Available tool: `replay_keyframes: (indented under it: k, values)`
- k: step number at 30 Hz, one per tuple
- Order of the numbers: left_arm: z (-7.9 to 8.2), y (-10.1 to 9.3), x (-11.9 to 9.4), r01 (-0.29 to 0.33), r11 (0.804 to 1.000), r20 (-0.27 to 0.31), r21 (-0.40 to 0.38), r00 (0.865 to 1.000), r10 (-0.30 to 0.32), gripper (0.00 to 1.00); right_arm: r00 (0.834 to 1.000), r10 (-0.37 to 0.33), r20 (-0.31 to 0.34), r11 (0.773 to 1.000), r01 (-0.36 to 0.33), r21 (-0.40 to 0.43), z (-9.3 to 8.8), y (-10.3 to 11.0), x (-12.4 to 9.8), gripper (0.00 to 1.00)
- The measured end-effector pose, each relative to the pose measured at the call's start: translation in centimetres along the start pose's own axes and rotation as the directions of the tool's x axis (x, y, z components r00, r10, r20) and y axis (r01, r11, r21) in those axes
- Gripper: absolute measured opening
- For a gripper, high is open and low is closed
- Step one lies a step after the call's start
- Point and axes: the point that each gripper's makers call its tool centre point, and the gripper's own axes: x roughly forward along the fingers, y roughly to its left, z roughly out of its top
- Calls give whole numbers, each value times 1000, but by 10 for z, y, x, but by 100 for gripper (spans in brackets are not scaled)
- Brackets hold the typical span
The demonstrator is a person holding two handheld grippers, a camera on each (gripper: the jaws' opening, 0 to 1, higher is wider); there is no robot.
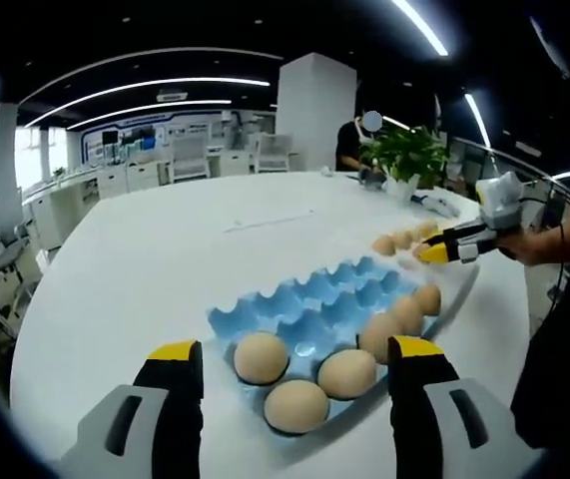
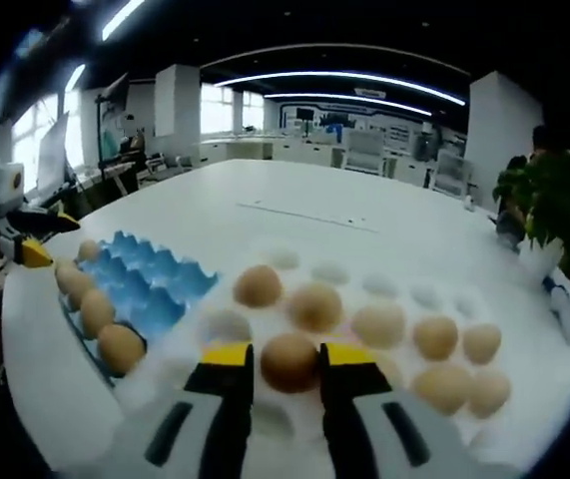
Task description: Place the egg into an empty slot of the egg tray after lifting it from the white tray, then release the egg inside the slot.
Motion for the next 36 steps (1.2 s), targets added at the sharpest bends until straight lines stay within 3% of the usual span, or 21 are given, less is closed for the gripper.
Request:
replay_keyframes:
  k: [10, 16, 20, 29, 36]
  values:
    - [-2, 4, -1, -8, 1000, 0, -19, 1000, 8, 73, 999, -39, 29, 999, 40, -28, 0, -2, 4, 24]
    - [-3, 2, -3, -25, 1000, -25, -14, 999, 25, 72, 998, -20, 54, 999, 17, 43, 2, -4, -3, 23]
    - [10, -3, -7, -19, 994, 29, -111, 999, 23, 72, 994, -15, 106, 998, 9, 62, 9, -5, -11, 23]
    - [8, -7, -7, -25, 994, 24, -107, 999, 28, 72, 992, 2, 122, 998, -8, 56, 16, -5, -18, 23]
    - [9, -10, -7, -20, 995, 29, -98, 999, 23, 71, 987, 55, 153, 995, -66, 70, 30, 13, -23, 23]
